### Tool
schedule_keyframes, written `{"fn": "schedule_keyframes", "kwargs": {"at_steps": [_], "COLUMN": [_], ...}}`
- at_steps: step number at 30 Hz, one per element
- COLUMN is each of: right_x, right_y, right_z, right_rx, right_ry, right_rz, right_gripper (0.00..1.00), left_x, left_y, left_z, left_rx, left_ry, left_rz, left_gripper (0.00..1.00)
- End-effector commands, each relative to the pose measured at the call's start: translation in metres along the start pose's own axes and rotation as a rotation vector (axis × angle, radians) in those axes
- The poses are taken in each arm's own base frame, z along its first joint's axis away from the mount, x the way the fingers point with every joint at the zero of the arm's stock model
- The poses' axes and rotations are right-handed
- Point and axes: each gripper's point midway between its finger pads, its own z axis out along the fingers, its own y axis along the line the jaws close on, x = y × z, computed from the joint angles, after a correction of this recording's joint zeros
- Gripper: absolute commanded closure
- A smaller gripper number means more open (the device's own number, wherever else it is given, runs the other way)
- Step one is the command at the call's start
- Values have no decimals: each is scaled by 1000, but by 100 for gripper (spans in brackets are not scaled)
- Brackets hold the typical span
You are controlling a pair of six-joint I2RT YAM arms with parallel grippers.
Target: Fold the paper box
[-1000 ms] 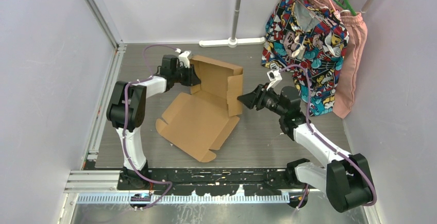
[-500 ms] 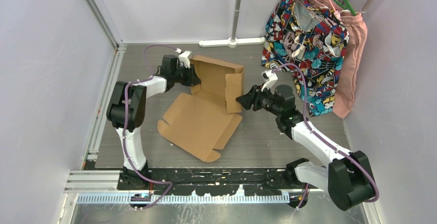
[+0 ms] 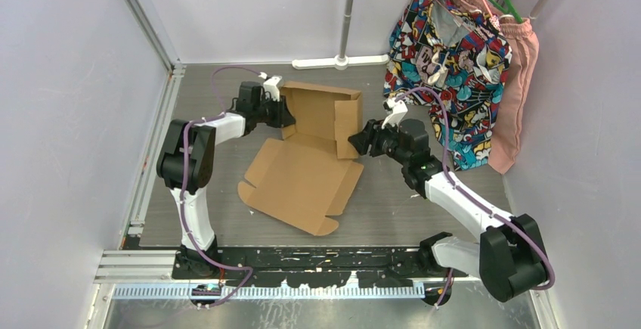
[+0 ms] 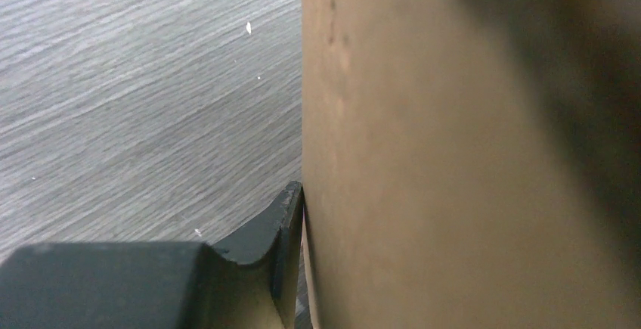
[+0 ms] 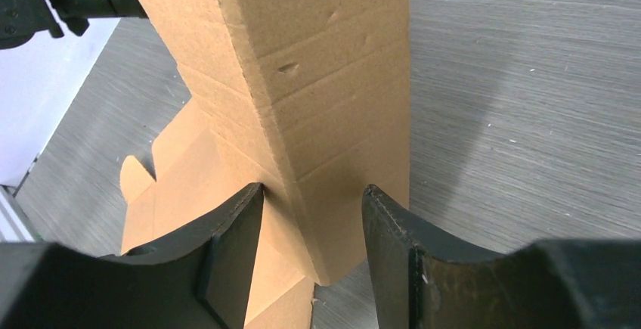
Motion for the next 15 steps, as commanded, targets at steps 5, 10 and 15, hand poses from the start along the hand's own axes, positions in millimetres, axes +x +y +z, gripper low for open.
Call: {"fn": "schedule_keyframes", "kwargs": {"at_steps": [5,10,15], "right_x": [-35,-36,-37], "right_y": [-3,-6,-9], "right_z": [7,8,11], "right_rx": [43,60,93], "right_ry": [-93,-103,-109], "right_rz": [-81,-91,-107], "right_gripper": [43,43,43], "left_x": [1,6,8], "left_y": [-18,-23,-29], "left_z": [-8,-9,-11], "left_rx": [-11,-25,-49], "left_ry": [-11,1,6], "left_rz": [77,99,123], "left_gripper": [79,79,80]}}
